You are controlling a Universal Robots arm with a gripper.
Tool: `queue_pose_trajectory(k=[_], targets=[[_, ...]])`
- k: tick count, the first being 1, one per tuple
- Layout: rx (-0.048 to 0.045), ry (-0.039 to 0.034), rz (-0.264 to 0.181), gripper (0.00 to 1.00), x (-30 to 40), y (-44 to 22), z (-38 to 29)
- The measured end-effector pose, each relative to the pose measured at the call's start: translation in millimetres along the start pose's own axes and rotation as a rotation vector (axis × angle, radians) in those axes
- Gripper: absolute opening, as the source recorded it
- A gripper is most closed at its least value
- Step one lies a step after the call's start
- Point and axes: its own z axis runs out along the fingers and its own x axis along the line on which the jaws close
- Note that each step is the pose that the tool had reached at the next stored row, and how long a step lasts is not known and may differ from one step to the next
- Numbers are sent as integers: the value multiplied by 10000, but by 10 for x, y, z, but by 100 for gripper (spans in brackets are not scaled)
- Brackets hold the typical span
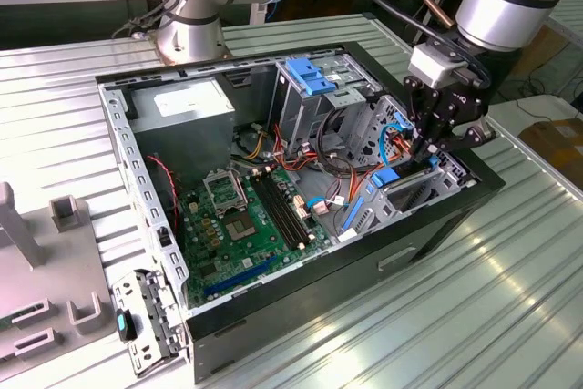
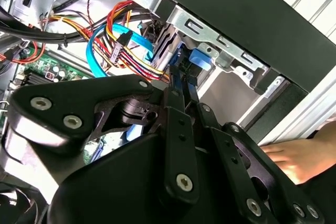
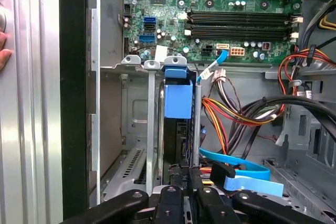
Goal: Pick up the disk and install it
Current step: 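Insert the first disk wire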
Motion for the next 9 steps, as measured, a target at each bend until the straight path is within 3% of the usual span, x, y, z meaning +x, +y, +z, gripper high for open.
queue_pose_trajectory(k=[3,5,6,9], targets=[[2,-53,-3,17,0,4,6],[9,-342,15,17,1,5,20],[12,-433,22,17,5,5,23],[12,-453,22,17,12,5,29]])
